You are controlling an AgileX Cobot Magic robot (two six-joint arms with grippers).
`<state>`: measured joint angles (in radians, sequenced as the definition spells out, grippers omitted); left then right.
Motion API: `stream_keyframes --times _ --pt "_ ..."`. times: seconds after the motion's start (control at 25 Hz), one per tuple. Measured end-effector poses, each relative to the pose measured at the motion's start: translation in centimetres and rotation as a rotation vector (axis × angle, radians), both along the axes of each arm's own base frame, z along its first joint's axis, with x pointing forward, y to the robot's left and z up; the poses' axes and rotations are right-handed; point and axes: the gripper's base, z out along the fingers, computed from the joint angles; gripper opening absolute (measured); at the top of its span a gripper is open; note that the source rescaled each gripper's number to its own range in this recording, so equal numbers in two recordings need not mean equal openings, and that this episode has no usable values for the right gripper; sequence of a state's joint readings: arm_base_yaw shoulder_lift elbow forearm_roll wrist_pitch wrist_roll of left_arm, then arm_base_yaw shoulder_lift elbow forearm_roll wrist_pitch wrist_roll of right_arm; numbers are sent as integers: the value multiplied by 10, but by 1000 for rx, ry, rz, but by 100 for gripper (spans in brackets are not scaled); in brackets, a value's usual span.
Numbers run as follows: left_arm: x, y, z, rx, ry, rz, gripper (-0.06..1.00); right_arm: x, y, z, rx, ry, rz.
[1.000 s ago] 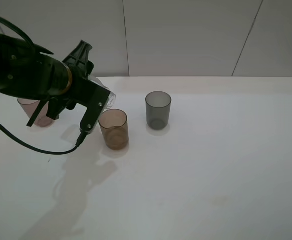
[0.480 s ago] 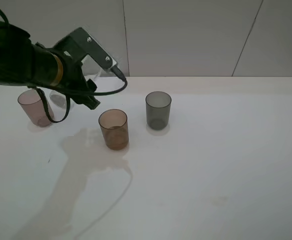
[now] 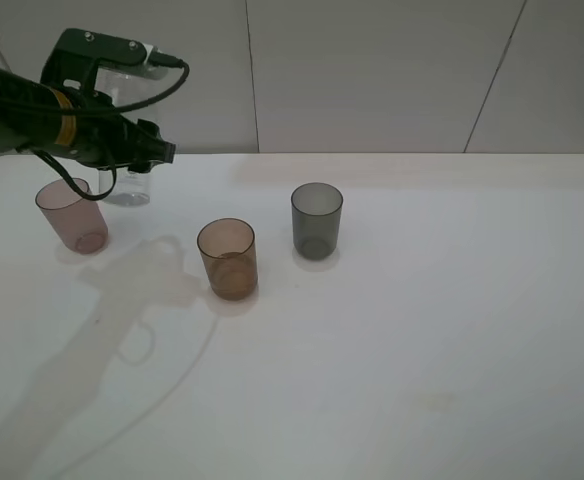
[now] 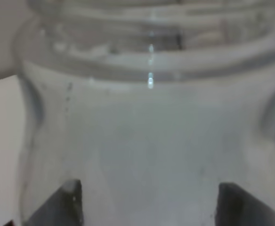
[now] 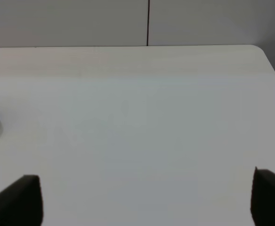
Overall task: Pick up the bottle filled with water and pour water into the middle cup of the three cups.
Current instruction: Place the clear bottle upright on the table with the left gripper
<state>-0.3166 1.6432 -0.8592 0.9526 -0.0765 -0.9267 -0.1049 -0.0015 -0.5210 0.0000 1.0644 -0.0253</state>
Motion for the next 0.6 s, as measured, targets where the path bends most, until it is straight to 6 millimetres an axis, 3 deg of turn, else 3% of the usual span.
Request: stream_keyframes --times 0.28,0.6 --pt "23 -5 -26 -67 -155 -108 1 0 0 0 0 0 0" --pt "38 -15 -76 -149 -252 -152 1 0 0 0 0 0 0"
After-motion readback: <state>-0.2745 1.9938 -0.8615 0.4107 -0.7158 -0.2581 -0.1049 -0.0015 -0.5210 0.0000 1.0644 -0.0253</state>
